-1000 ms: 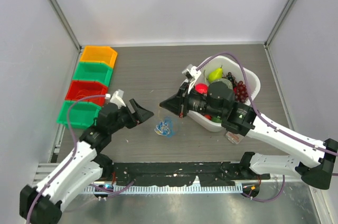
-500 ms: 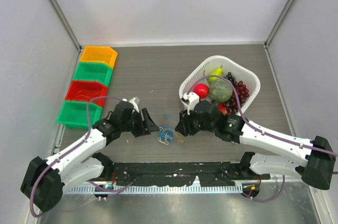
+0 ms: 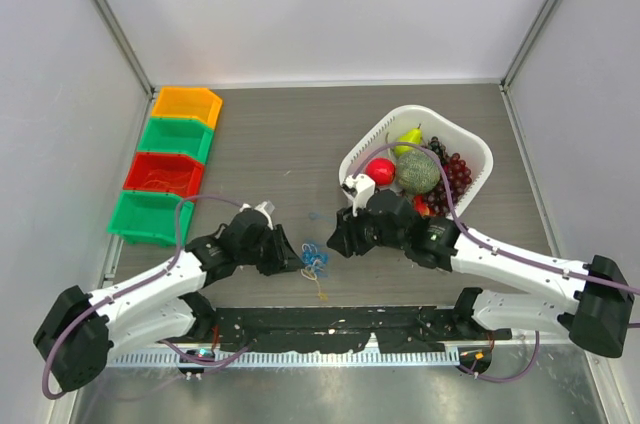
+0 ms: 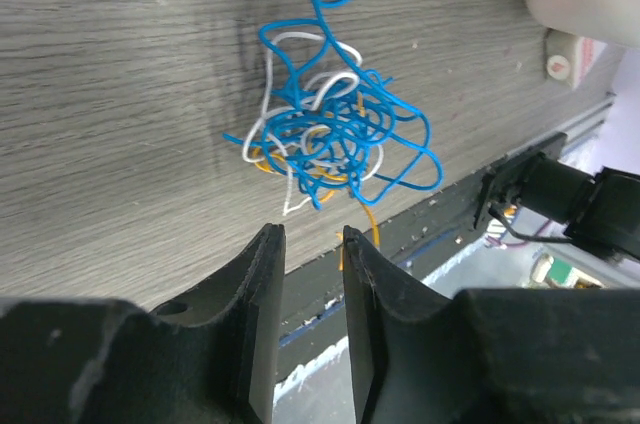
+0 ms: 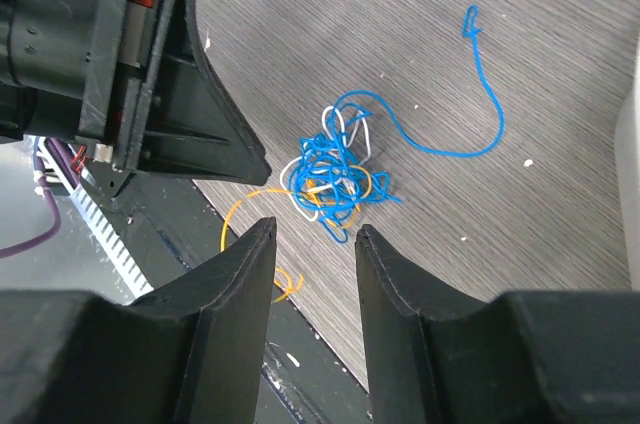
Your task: Untangle the cables
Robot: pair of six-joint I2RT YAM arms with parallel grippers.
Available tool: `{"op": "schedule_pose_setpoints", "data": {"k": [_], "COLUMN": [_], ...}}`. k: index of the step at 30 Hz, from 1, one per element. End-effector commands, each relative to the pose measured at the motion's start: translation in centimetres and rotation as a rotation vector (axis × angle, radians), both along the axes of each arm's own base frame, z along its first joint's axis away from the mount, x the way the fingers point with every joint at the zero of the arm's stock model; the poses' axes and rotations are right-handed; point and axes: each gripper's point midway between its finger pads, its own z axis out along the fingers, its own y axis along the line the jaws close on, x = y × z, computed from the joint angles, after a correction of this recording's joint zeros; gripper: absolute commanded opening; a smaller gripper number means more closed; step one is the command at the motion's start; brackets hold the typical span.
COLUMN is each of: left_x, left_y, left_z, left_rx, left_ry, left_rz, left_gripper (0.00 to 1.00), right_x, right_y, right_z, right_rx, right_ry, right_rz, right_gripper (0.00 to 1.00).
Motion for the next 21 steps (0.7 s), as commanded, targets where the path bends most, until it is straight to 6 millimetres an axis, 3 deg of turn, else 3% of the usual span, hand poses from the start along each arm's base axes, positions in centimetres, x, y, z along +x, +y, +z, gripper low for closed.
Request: {"op": "schedule_pose_setpoints", "data": {"k": [1,6,13,17,21], "left_x": [0.9,1.3,1.5,1.3,1.3], "left_y": [0.2,0.6,-1.7,-2.6,-2.9], "left_z": [-0.3,-1.4,-2.0,-2.7,-3.1], "left_rx": [0.058,0.093,0.021,-0.004,-0.019], "left_ry": [-0.045,-0.069,-0.055,-0.031,-0.024], "left_rz": [0.053,0.072,0.018,-0.008,-0.005], "left_gripper": [0.33,0.39,0.41,0.37,0.29], "right_x": [0.4,-0.1,0.2,0.3,0.5], "right_y": [2.4,4.2,4.6,4.4,4.6], "right_z": [1.7,-0.3,-4.8,-7.2,-7.8], "right_rx": [0.096,0.100,0.004,-0.057,-0.062], "right_ry": [-0.021,0.039,0.101,0.117,0.099], "right_rz": [0.033,0.073,0.051,0.042,0.042], "right_gripper": [0.43,0.41,0.42,0.42,0.35]}}
